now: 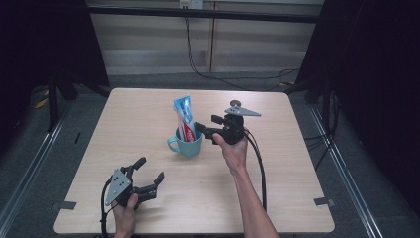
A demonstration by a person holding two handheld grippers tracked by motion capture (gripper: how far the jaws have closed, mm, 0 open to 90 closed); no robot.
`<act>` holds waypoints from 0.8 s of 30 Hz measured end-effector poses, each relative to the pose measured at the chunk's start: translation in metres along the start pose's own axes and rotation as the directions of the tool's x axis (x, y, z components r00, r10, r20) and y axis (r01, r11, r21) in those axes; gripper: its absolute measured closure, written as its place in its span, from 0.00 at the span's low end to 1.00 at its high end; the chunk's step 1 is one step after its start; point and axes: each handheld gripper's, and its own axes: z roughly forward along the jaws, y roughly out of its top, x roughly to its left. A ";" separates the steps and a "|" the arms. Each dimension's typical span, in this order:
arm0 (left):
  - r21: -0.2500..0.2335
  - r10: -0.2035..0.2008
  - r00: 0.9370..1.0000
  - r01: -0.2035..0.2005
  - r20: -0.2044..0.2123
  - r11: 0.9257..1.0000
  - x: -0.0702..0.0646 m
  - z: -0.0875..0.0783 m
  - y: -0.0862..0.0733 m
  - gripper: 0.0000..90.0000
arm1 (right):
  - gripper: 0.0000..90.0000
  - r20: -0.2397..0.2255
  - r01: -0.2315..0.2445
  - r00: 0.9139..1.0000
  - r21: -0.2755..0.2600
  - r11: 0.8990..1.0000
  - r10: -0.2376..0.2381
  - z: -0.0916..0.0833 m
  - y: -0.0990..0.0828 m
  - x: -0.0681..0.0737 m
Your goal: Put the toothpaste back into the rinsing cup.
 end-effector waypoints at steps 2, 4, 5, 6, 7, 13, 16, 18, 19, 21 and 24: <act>0.000 -0.002 1.000 0.002 0.001 1.000 0.000 0.000 0.000 0.18 | 0.21 0.018 0.020 1.000 -0.010 1.000 -0.020 -0.007 -0.002 0.000; 0.006 0.005 1.000 -0.005 0.001 1.000 0.000 0.000 0.000 0.18 | 0.20 0.032 0.031 0.999 -0.020 0.999 -0.030 -0.013 -0.004 0.001; 0.006 0.005 1.000 -0.005 0.001 1.000 0.000 0.000 0.000 0.18 | 0.19 0.033 0.035 0.999 -0.029 0.999 -0.034 -0.016 -0.006 0.000; 0.006 0.005 1.000 -0.005 0.000 1.000 0.000 0.000 0.000 0.18 | 0.18 0.034 0.037 0.999 -0.035 0.999 -0.036 -0.019 -0.007 0.000; 0.000 -0.004 1.000 0.004 -0.001 1.000 0.000 0.000 0.000 0.18 | 0.17 0.043 0.045 0.998 -0.035 0.998 -0.044 -0.021 -0.009 -0.001; 0.000 0.000 1.000 0.000 -0.002 1.000 0.000 0.000 0.000 0.18 | 0.16 0.065 0.040 0.997 -0.048 0.998 -0.037 -0.036 -0.023 -0.006; 0.003 0.002 1.000 -0.002 -0.003 1.000 0.000 0.000 0.000 0.18 | 0.16 0.078 0.035 0.997 -0.045 0.998 -0.031 -0.042 -0.030 -0.007; 0.002 0.002 1.000 -0.002 -0.003 1.000 0.000 0.000 0.000 0.18 | 0.17 0.077 0.035 0.997 -0.041 0.999 -0.031 -0.044 -0.031 -0.007; 0.002 0.002 1.000 -0.002 -0.003 1.000 0.000 0.000 0.000 0.18 | 0.17 0.083 0.037 0.996 -0.044 0.998 -0.033 -0.046 -0.033 -0.007; 0.003 0.001 1.000 -0.001 0.000 1.000 0.000 0.000 0.000 0.18 | 0.17 0.093 0.043 0.995 -0.048 0.998 -0.038 -0.052 -0.040 -0.006; 0.003 0.001 1.000 -0.001 -0.002 1.000 0.000 0.000 0.000 0.18 | 0.17 0.107 0.041 0.994 -0.051 0.998 -0.035 -0.056 -0.046 -0.008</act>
